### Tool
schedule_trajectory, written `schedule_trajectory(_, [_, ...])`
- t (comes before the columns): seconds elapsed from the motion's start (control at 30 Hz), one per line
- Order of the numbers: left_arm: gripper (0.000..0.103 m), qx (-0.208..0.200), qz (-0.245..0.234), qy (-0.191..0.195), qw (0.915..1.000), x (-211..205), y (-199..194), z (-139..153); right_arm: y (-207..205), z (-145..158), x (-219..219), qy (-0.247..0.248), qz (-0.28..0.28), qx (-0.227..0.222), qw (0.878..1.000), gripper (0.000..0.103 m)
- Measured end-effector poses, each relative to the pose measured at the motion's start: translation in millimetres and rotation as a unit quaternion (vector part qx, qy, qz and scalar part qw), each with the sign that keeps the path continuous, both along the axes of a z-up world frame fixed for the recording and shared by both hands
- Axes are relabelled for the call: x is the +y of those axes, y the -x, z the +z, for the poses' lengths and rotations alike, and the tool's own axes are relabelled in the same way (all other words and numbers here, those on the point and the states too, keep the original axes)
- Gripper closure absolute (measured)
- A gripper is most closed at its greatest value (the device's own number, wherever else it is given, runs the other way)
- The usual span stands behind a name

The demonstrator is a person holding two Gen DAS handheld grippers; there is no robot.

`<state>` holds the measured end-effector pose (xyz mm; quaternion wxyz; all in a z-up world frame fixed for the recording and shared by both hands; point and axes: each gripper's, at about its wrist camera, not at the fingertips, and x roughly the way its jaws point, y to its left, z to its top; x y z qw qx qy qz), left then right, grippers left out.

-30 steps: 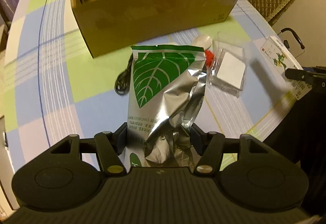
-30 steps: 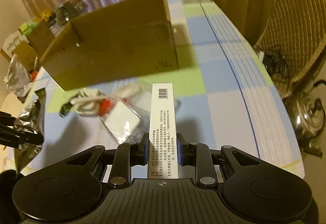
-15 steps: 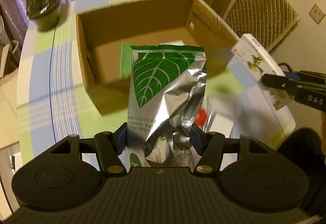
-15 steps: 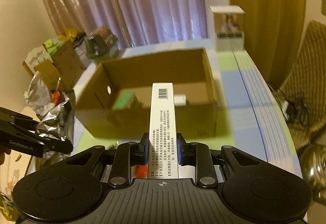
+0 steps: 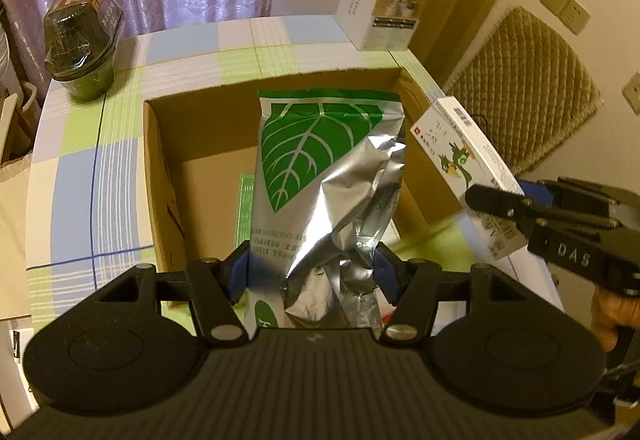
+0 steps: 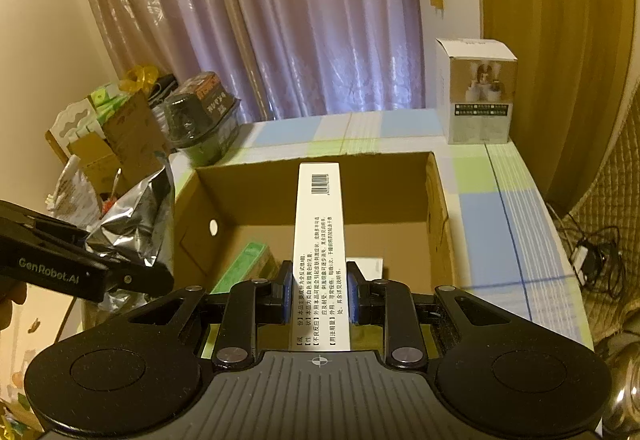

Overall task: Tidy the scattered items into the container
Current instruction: 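Carry the foil bag and barcode box over the cardboard box and release both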

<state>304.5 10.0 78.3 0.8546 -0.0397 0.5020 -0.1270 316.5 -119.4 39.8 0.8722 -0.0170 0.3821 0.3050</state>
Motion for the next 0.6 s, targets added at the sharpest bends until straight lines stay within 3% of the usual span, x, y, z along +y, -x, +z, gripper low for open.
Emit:
schedule_trajectory(0.3, [0.045,0.001,0.028,0.025,0.9993,-2.4,-45.2,-0.8,-30.3,-11.4,12.8,0.003,0.000,0.006,1.000,0.075])
schedule_trajectory(0.6, [0.045,0.015,0.045,0.035,0.9983,-4.1,-73.1,-19.8,-49.0,-24.7,18.5,0.004,-0.003,0.014,1.000,0.075])
